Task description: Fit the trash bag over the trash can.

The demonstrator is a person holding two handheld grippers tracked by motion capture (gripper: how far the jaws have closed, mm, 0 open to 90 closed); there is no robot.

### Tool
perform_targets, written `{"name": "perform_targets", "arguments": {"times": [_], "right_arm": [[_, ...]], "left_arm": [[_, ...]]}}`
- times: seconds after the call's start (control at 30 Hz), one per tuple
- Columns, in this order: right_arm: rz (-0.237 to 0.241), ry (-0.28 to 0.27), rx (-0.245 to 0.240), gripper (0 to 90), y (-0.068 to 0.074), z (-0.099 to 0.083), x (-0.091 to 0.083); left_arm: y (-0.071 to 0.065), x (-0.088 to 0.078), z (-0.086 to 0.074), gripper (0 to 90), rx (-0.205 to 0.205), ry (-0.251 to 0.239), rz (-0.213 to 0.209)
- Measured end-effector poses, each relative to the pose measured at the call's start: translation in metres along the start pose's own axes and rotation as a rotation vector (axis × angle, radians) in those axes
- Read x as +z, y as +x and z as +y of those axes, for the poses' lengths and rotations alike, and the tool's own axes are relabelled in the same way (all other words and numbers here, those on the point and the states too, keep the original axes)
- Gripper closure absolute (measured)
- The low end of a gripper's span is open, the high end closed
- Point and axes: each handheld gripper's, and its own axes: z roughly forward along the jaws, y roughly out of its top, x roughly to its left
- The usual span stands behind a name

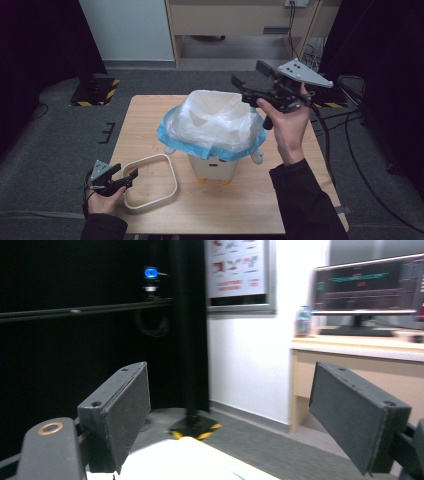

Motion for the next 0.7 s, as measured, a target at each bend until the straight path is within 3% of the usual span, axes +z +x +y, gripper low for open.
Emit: {"name": "perform_targets", "arguments": {"times": [0.13, 0.37, 0.57, 0.7], "right_arm": [[-0.044, -0.004, 0.024, 16.1, -0.021, -0.016, -0.017], [-0.104, 0.031, 0.038, 16.0, -0.051, -0.059, -0.044], [-0.145, 0.084, 0.086, 15.8, -0.076, -0.102, -0.064], [-0.170, 0.137, 0.091, 15.5, -0.088, -0.130, -0.074]], "left_arm": [[0.002, -0.001, 0.000, 23.0, -0.007, -0.005, 0.008], [0.004, -0.001, 0.000, 24.1, -0.001, -0.008, 0.017], [0.004, -0.001, -0.001, 25.1, -0.001, -0.006, 0.019], [0.005, -0.002, -0.001, 25.7, 0.000, -0.007, 0.021]]}}
